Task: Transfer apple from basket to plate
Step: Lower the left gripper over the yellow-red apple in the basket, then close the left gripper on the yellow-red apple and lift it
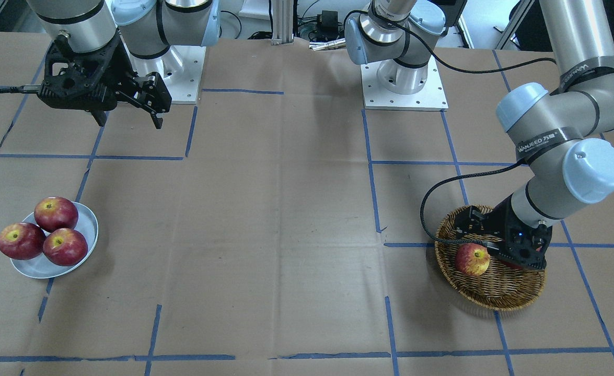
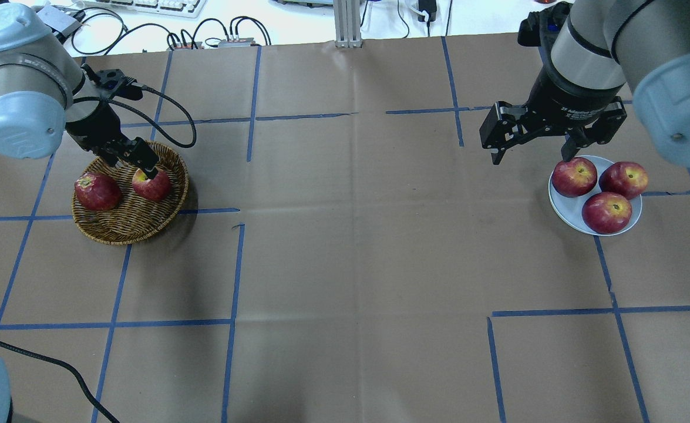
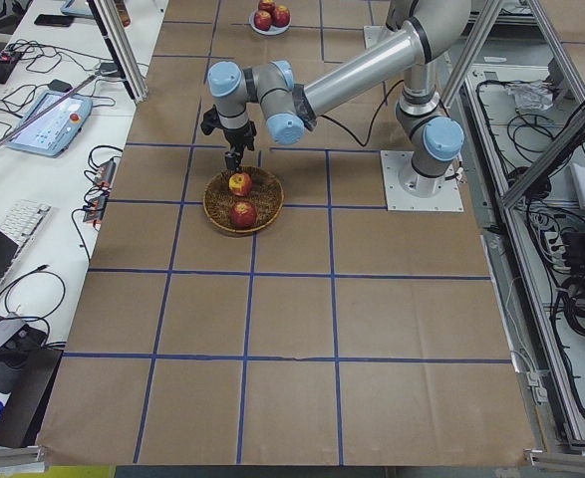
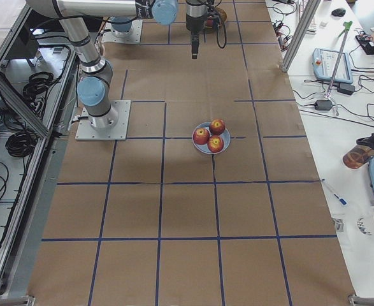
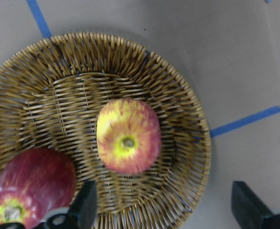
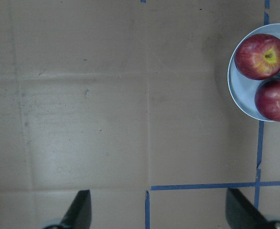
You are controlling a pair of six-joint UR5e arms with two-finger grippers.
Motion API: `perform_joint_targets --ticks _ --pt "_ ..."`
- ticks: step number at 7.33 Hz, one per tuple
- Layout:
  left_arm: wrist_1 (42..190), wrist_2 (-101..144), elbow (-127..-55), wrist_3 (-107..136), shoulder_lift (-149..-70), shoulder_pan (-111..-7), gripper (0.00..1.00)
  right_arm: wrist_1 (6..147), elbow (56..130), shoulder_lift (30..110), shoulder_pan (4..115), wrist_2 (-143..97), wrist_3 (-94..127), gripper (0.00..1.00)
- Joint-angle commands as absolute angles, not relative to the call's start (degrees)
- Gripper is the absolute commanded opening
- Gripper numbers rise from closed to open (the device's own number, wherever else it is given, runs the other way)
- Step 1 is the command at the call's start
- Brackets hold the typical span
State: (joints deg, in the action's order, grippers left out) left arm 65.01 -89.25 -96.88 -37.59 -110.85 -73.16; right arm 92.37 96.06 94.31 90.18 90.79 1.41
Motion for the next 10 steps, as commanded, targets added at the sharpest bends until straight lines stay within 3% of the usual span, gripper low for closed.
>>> perform_joint_targets --ticks 1,5,7,8,9,10 --pt "61.3 -89.1 -96.9 -37.8 -114.6 -73.1 0.99 92.4 96.1 94.3 90.2 90.8 1.4 1.0" --pt "55.6 -89.6 -97.9 -40.9 -118.0 -73.1 0.98 92.4 96.1 94.3 90.2 90.8 1.4 1.0" --pt "56.6 -90.3 -98.6 -41.1 -118.4 -73.0 0.91 92.4 96.1 94.3 90.2 90.8 1.4 1.0" --pt "56.8 -90.4 -98.6 -41.1 -118.6 -71.7 0.74 92.4 96.1 94.2 90.2 90.8 1.4 1.0" --pt "57.0 -90.4 -98.8 -41.1 -118.5 -71.4 0.5 92.4 96.1 94.3 90.2 90.8 1.4 1.0" --pt "58.2 -90.5 -98.9 -41.0 -118.2 -71.4 0.39 92.4 96.1 94.2 90.2 90.8 1.4 1.0"
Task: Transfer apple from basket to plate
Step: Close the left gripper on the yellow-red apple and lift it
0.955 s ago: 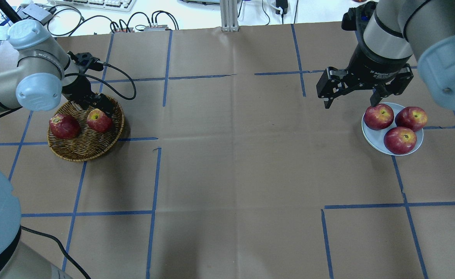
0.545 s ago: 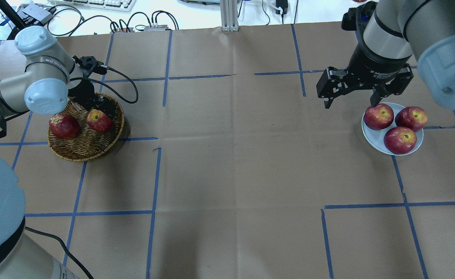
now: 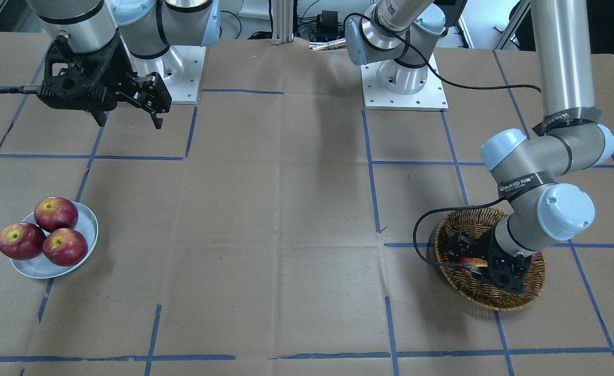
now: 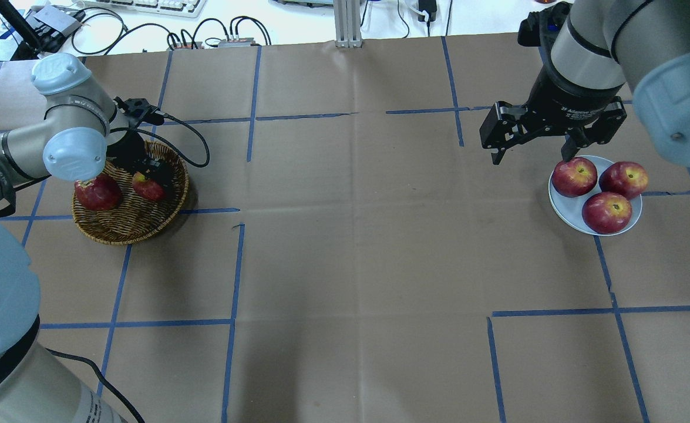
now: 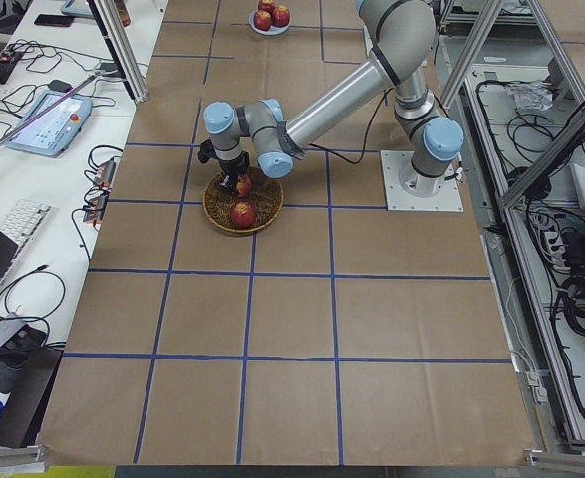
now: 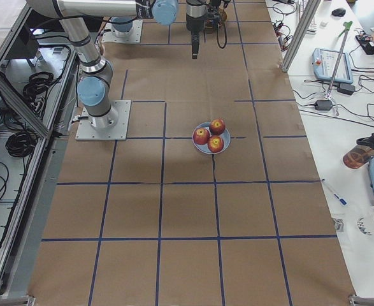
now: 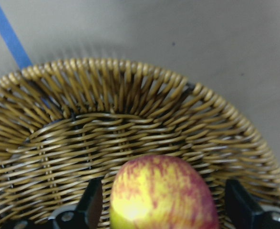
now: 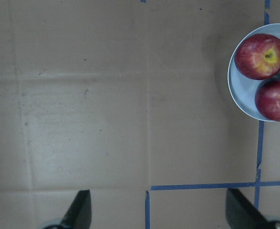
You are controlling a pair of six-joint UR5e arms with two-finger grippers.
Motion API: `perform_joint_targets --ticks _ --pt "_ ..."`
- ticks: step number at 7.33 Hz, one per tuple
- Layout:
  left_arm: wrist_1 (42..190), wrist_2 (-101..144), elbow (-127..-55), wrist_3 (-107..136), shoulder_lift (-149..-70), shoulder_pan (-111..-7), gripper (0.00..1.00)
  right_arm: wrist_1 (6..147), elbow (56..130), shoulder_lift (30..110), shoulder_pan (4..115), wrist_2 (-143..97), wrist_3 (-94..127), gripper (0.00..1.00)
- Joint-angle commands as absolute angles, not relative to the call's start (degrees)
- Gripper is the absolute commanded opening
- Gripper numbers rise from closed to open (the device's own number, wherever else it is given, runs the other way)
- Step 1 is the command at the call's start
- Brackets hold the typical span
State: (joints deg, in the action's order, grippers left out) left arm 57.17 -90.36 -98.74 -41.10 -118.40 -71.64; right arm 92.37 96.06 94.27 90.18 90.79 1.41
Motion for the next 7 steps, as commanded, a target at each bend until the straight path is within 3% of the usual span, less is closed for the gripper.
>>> perform_joint_targets --ticks 1,3,7 --pt "59.8 -90.5 -98.8 -41.0 -117.0 -71.5 0.37 92.4 96.1 94.3 90.1 90.8 1.4 1.0" --pt "65.2 -90.4 -96.0 -38.1 -113.5 -73.2 0.37 92.4 96.1 94.2 90.1 90.8 1.4 1.0" --pt "65.4 -89.7 -94.6 -15.7 -112.1 -91.1 0.37 92.4 96.1 94.2 90.1 90.8 1.4 1.0"
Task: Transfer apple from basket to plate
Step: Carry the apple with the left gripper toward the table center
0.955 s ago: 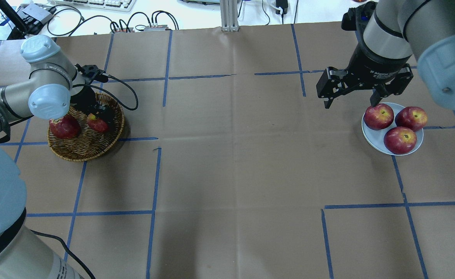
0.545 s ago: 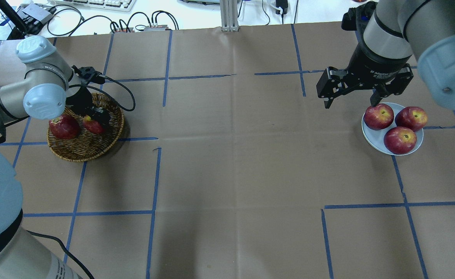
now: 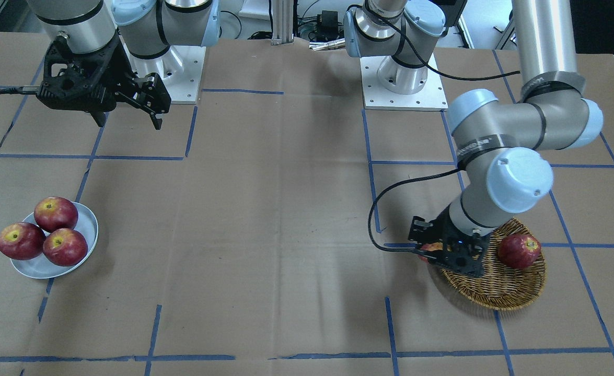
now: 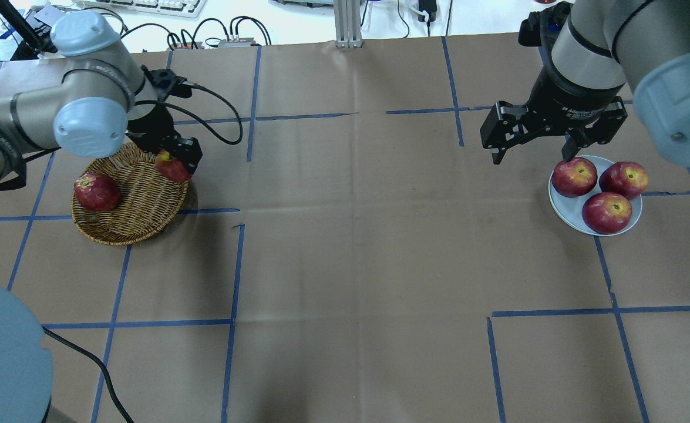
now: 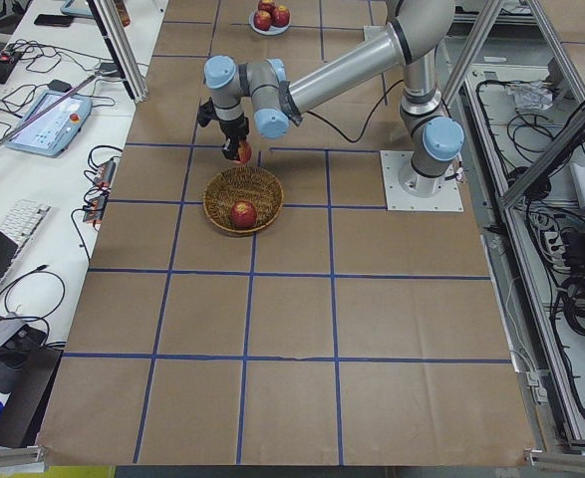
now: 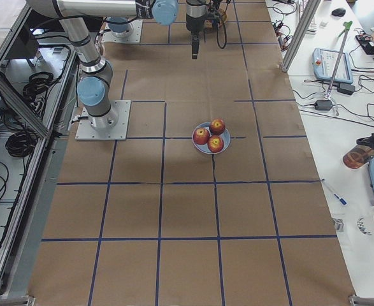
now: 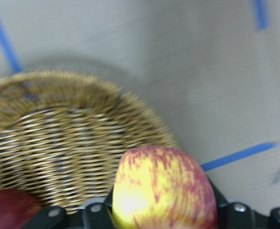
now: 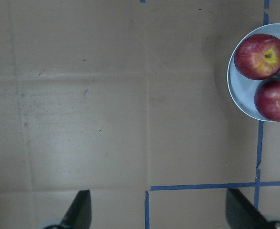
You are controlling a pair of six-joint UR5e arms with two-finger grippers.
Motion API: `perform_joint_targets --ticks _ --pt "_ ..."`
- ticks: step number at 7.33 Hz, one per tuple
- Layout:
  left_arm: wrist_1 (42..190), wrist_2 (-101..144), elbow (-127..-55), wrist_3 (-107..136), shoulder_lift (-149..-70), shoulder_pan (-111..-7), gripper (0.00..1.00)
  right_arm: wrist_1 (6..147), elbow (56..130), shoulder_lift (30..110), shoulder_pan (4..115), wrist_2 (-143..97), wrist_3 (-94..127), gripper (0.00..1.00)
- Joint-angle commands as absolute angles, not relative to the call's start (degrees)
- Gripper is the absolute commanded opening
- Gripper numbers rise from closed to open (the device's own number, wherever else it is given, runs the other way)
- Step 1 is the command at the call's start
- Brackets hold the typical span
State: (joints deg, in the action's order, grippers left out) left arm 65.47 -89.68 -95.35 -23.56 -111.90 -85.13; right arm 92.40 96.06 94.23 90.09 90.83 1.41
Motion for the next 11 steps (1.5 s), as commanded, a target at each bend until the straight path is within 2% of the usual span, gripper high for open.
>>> perform_joint_targets --ticks 1,6,11 --pt "65.2 -89.5 -93.1 -9.5 -113.0 -94.9 0.37 92.4 96.1 94.3 90.2 90.8 1.4 1.0" --pt "61.4 -90.0 -85.7 6.7 -124.6 -109.6 0.37 92.4 96.1 94.3 90.1 90.8 1.4 1.0" --pt "60.3 -89.4 -86.6 8.2 -125.6 -111.2 0.38 92.3 96.1 94.3 90.2 90.9 1.4 1.0"
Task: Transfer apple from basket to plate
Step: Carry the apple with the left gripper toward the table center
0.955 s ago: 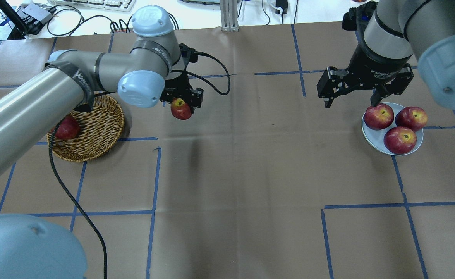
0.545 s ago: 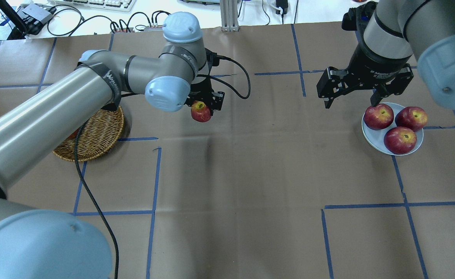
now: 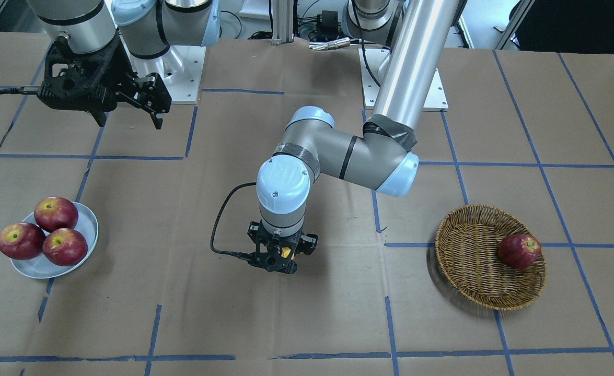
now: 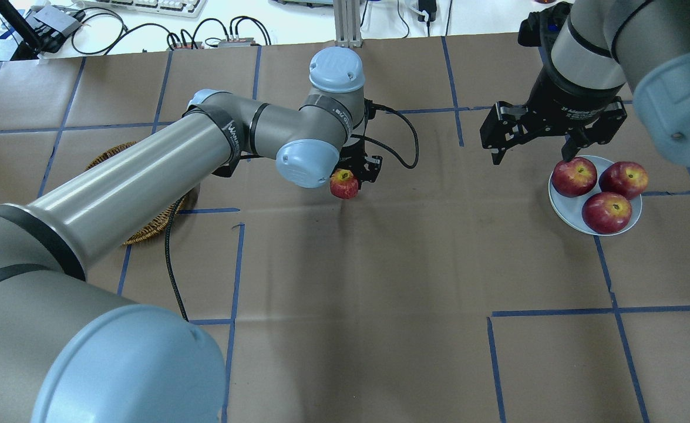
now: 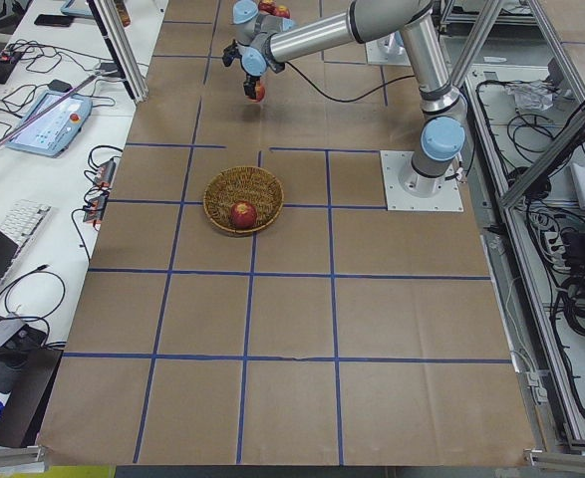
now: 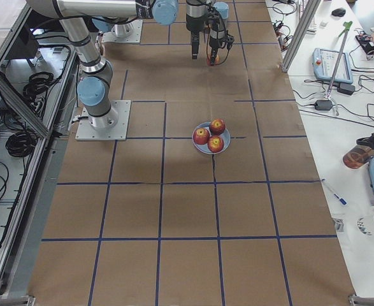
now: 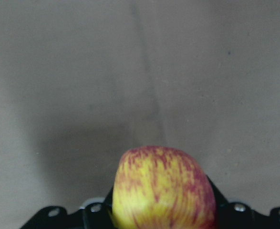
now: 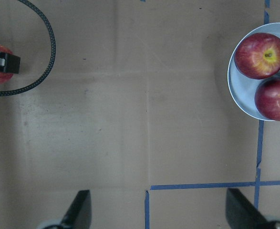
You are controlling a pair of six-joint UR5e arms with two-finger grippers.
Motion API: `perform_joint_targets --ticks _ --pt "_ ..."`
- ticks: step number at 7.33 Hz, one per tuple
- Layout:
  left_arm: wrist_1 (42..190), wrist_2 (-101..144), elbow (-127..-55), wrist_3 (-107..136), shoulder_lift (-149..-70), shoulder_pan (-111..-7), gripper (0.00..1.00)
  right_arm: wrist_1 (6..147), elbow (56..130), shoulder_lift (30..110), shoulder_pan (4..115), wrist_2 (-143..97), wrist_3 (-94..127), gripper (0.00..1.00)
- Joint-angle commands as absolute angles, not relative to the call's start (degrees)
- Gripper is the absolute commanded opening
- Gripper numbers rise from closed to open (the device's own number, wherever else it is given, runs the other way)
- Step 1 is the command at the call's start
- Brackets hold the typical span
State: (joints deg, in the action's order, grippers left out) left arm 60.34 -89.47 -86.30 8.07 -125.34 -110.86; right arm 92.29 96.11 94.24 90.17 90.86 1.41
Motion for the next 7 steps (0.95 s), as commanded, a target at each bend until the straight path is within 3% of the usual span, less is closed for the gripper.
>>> perform_joint_targets --ticks 1,2,3,4,5,7 --pt "60.2 -89.5 -86.4 8.2 -126.2 -111.5 0.38 92.3 96.2 94.3 90.2 90.9 1.4 1.0" --pt "60.3 -89.3 -85.8 8.2 -126.9 -111.9 0.4 92.3 96.2 94.2 90.2 90.9 1.4 1.0" --pt "60.3 -89.5 -86.0 8.3 -126.9 -112.0 0.48 92.3 96.2 94.2 90.2 90.9 1.4 1.0" --pt "59.5 -90.2 -86.4 9.2 -126.9 -112.0 0.84 92.3 96.2 94.2 90.1 90.9 1.4 1.0" --pt "59.1 -90.3 -86.5 9.7 -126.8 -112.0 0.99 92.4 96.2 94.2 90.1 90.9 1.3 1.0" --pt "60.2 -90.1 -85.6 9.5 -123.7 -111.7 0.99 92.4 96.2 94.2 90.1 90.9 1.4 1.0"
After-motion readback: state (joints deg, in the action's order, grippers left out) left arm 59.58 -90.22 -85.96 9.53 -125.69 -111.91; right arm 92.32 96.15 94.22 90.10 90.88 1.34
